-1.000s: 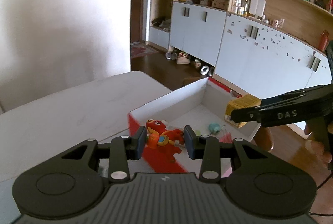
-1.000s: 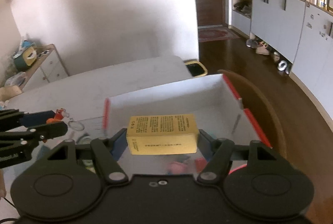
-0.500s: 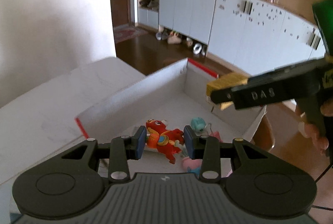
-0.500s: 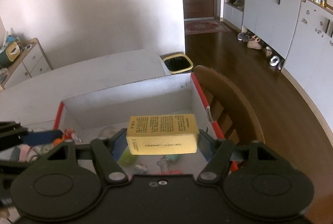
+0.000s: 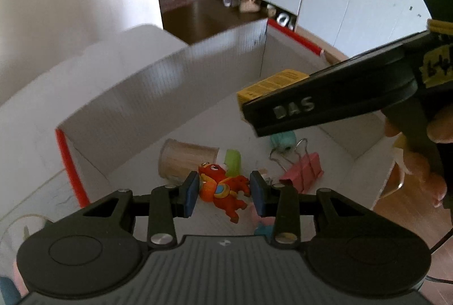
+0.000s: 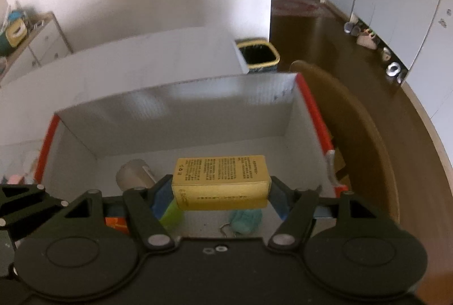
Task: Organize rigid objects
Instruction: 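Carry the orange keychain and yellow box over the red box with both tools, then open both tools to drop the keychain and yellow box into the box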
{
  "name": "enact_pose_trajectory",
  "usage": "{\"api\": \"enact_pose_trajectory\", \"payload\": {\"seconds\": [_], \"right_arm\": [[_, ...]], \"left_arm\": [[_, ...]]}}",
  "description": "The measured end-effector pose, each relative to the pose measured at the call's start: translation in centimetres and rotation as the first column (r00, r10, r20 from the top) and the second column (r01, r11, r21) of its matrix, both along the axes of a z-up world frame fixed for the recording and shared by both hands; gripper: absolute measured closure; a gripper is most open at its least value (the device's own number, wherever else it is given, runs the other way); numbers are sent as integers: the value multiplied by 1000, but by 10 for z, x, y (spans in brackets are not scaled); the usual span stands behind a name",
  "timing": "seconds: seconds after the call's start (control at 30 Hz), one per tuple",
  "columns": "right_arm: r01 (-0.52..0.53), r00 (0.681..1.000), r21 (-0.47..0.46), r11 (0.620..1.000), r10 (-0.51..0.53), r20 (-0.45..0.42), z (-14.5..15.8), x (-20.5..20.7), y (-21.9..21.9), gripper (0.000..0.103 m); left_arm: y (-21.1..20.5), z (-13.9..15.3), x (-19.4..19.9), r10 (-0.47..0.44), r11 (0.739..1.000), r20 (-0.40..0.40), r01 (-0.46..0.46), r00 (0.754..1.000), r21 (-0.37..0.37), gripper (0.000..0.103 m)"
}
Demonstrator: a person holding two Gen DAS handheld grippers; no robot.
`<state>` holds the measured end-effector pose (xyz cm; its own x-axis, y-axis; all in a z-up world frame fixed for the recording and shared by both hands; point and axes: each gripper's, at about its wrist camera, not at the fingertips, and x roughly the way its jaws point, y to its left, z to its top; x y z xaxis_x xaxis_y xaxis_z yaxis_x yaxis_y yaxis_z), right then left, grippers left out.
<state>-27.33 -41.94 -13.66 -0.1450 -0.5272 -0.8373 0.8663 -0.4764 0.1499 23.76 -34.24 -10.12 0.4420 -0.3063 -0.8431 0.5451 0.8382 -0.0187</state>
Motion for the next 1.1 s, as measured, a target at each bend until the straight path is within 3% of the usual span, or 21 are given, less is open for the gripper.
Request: {"api": "enact_pose_trajectory", "payload": {"seconds": [0.37, 0.8, 1.1], "right_arm": [[-44, 999, 168, 985, 42, 15, -26, 1, -32, 33], [-22, 999, 197, 980, 15, 40, -34, -3, -38, 33], [-3, 998, 155, 988, -6, 57, -26, -4, -26, 31]], "left_arm": [[-6, -20, 22, 29, 998, -138, -22, 990, 50, 65], [-8, -34, 41, 52, 996, -279, -29, 959, 88, 65], [-7, -31, 43, 57, 994, -290, -28, 955, 102, 65]]}}
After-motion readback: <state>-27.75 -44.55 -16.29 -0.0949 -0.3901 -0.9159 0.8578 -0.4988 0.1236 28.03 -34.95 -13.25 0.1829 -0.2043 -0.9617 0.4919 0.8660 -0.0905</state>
